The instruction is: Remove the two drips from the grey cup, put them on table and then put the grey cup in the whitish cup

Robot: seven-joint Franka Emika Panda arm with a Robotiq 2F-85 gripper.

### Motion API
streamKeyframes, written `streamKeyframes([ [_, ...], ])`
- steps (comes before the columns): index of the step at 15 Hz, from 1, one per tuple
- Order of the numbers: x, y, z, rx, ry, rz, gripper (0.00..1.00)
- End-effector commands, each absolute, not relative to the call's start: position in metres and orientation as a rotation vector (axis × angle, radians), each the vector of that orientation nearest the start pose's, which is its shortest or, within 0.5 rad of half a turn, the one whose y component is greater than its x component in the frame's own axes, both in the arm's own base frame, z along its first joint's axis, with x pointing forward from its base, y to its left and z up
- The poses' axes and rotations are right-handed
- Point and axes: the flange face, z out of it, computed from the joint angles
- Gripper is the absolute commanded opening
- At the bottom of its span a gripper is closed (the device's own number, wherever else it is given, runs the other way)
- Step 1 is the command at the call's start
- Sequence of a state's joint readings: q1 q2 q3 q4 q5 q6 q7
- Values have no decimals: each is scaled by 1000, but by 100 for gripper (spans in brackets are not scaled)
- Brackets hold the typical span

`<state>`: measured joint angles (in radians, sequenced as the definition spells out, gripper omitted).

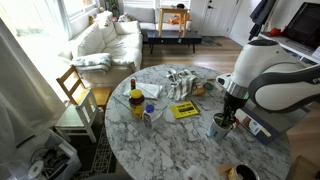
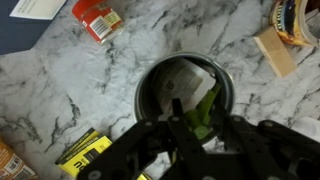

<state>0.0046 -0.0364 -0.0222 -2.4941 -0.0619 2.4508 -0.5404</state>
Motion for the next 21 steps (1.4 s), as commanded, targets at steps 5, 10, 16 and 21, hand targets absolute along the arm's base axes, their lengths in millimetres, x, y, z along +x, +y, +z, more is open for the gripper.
streamKeyframes([
  [5,461,-10,300,-3032,-940,17,5],
  [10,456,-4,326,-3047,-959,1,5],
  [16,444,3,374,-3076,-1030,71,5],
  [21,440,2,397,-3098,-1057,62,5],
])
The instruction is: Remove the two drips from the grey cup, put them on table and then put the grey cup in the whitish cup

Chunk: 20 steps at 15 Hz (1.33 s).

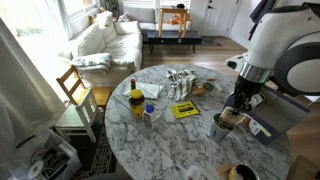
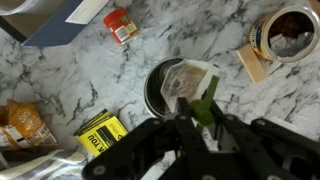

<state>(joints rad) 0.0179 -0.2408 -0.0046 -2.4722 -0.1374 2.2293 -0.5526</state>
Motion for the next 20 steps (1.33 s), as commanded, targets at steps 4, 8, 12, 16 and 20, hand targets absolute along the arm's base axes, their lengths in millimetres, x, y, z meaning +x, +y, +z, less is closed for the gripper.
streamKeyframes([
  [4,431,21,432,-3127,-1181,111,5],
  [8,422,77,447,-2972,-1439,106,5],
  [12,424,124,416,-2854,-1631,159,5],
  [16,443,133,380,-2815,-1625,119,5],
  [20,461,134,345,-2738,-1477,61,5],
])
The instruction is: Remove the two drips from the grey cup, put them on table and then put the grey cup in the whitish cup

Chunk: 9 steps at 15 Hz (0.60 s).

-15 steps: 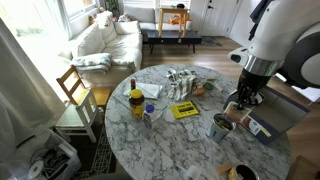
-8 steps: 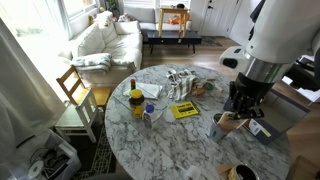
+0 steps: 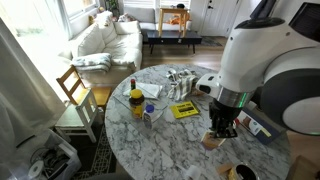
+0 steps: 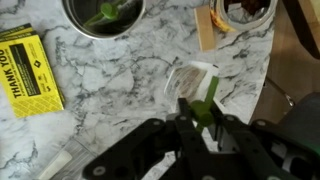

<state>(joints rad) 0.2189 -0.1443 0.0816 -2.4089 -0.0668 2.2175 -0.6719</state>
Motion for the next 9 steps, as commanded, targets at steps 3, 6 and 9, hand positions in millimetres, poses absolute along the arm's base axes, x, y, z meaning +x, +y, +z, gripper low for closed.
streamKeyframes([
  [3,467,132,321,-2754,-1440,87,5],
  [6,473,130,306,-2797,-1430,82,5],
  [9,478,129,299,-2811,-1427,67,5],
])
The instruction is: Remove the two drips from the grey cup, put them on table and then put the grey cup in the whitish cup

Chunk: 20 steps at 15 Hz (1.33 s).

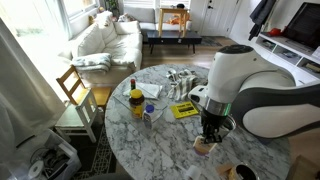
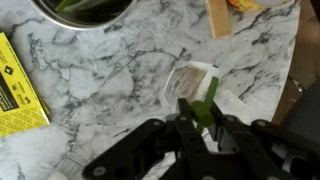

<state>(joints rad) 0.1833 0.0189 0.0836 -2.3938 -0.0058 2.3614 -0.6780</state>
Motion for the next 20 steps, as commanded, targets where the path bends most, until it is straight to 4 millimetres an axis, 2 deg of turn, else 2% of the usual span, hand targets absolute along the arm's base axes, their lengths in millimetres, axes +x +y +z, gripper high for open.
streamKeyframes([
  [1,479,129,297,-2818,-1426,69,5],
  [3,481,128,295,-2824,-1428,79,5],
  [4,482,129,294,-2833,-1426,94,43],
  [6,482,128,297,-2843,-1419,99,54],
  [9,482,125,316,-2878,-1374,56,76],
  [12,483,105,341,-2971,-1241,-27,98],
  [16,482,52,363,-3112,-928,-68,100],
  [17,481,36,362,-3147,-857,-43,100],
  [20,478,7,355,-3151,-732,19,99],
])
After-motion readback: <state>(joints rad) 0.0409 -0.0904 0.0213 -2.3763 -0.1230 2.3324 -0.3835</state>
